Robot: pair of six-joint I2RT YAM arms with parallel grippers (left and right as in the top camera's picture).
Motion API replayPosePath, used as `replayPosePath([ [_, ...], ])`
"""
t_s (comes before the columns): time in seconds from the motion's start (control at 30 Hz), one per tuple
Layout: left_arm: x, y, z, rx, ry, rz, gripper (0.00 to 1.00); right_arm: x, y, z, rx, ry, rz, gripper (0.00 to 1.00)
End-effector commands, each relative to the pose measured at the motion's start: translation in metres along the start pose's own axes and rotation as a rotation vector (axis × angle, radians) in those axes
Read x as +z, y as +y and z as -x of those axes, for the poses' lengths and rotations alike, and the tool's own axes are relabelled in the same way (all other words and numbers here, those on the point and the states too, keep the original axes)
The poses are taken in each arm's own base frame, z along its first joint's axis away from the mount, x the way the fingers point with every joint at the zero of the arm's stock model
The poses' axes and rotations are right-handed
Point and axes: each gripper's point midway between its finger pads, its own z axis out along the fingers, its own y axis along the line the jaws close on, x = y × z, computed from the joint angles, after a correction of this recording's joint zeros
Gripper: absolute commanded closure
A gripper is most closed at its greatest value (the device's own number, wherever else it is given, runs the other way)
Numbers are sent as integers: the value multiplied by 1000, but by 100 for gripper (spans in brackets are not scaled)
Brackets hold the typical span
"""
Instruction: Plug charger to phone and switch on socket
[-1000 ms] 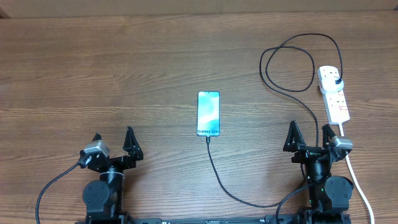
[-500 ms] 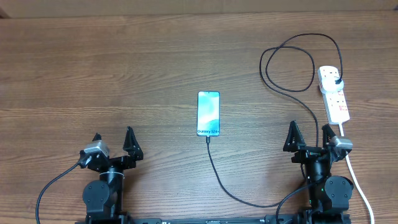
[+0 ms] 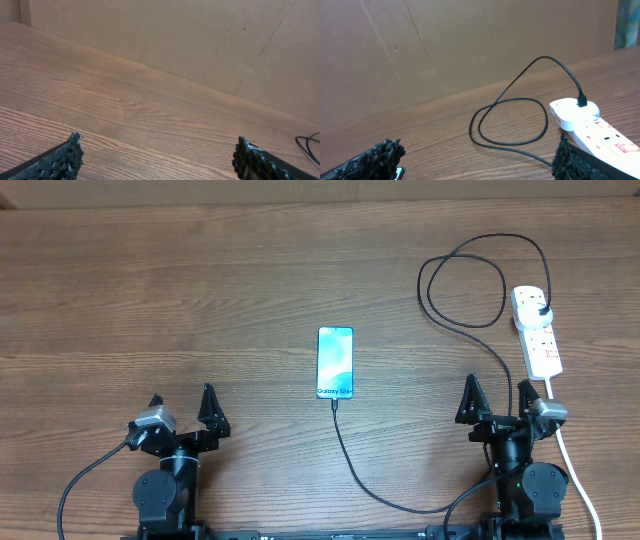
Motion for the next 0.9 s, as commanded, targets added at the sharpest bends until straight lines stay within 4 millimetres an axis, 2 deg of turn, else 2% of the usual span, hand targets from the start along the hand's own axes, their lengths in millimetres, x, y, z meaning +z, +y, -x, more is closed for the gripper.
replayPosePath([
  [0.0,0,0,0,47,-3,0,0,0,-1,-3,-8,3,-1,0],
  [0.07,0,-1,-1,145,0,-10,1,0,-1,-3,-7,3,-1,0],
  [0.2,0,-1,-1,225,1,-11,0,0,-1,-3,-8,3,-1,0],
  [0.87,0,-1,-1,229,1,-10,1,0,-1,-4,-7,4,-2,0],
])
